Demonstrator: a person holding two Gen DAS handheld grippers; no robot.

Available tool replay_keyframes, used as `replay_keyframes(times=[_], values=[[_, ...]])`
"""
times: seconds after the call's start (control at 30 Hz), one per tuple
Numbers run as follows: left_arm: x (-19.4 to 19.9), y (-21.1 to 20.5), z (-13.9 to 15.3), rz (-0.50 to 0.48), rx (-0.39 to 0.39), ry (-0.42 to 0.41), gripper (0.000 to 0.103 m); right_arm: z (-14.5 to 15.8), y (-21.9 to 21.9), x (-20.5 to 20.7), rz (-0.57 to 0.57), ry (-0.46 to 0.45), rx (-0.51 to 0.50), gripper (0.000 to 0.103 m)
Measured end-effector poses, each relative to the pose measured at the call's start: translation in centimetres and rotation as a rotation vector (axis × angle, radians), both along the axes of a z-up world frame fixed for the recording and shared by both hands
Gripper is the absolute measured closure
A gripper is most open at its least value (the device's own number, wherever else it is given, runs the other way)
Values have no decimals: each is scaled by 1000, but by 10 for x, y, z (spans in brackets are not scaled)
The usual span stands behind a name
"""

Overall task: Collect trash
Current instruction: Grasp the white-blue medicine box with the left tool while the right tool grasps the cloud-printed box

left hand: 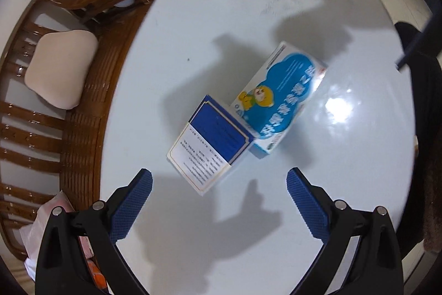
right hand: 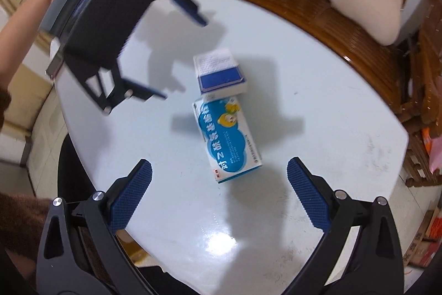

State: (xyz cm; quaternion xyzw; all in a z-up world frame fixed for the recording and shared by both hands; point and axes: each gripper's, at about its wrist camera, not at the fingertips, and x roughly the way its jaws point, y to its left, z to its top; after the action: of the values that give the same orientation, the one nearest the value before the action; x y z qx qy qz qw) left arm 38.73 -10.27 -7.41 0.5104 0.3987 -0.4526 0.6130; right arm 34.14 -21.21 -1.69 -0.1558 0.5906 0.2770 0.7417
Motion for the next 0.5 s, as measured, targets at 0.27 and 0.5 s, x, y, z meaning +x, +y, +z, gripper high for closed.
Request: replay_keyframes(times=[0.27, 0.5], values=[[25, -12, -34, -41, 69, 70, 8, -35, 13, 12, 67, 46, -23, 7], [35, -23, -46, -72, 86, 121, 8, -65, 21, 23, 84, 72, -37, 7]])
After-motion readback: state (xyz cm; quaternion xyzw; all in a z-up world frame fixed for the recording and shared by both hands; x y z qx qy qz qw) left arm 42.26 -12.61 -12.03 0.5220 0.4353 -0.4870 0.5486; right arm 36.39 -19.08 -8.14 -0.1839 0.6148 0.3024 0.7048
